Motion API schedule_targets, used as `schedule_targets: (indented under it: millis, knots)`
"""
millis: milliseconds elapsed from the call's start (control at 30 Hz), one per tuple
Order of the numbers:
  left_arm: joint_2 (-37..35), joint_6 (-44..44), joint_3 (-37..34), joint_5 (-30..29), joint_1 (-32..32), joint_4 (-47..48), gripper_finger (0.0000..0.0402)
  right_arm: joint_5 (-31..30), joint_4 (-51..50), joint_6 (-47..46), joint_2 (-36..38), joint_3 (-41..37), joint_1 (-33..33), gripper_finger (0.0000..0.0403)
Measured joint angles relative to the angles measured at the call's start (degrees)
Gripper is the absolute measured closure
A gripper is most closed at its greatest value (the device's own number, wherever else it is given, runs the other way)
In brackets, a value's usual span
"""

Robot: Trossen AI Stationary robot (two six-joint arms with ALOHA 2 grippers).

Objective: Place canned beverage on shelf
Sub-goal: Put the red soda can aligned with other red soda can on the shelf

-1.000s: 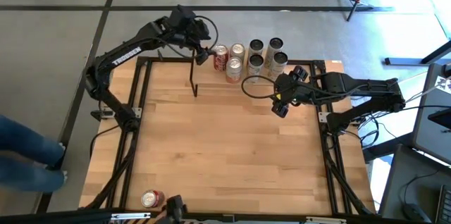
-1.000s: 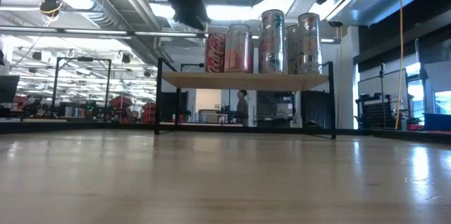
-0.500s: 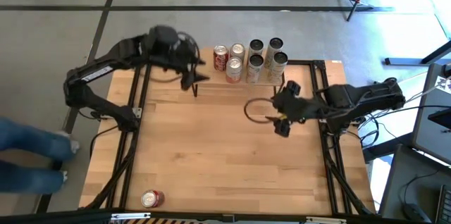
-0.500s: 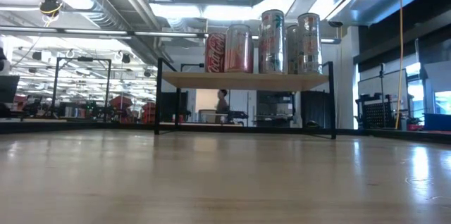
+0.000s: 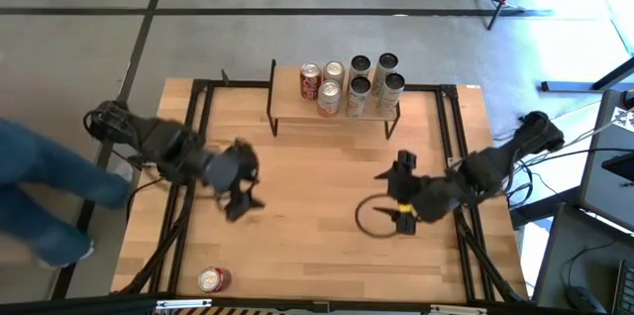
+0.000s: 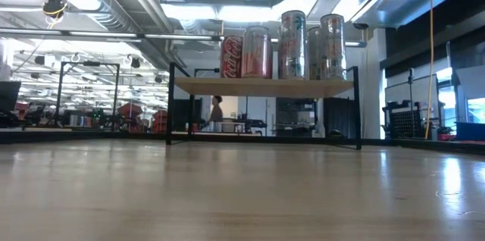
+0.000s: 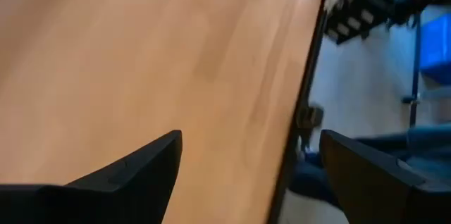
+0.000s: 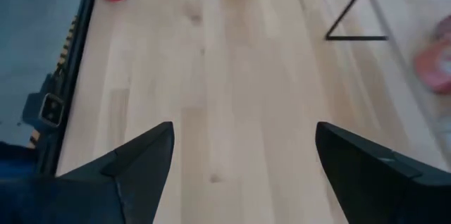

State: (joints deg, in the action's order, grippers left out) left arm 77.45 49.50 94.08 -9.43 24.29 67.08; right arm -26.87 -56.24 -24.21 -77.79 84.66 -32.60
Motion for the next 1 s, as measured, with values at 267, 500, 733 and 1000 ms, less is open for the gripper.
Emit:
schedule_targets:
  millis: [267,500,733,1000]
  knots:
    - [5.67,22.26,0.00,-2.41,18.99,1.86,0.0079,-0.55,0.27,-3.76,-5.30,0.00,-4.27,0.0070]
    - [13.67,29.98,0.00,4.12,29.02,1.85,0.0079,-0.55,0.23,-6.08,-7.76,0.00,-6.63,0.0070]
    - [20.67,29.87,-0.02,8.80,33.13,5.59,0.0079,-0.56,0.18,-6.99,-8.43,0.00,-7.61,0.0070]
    - [23.45,30.97,-0.04,7.07,35.78,8.77,0.0079,-0.58,0.14,-7.57,-8.41,0.00,-7.57,0.0070]
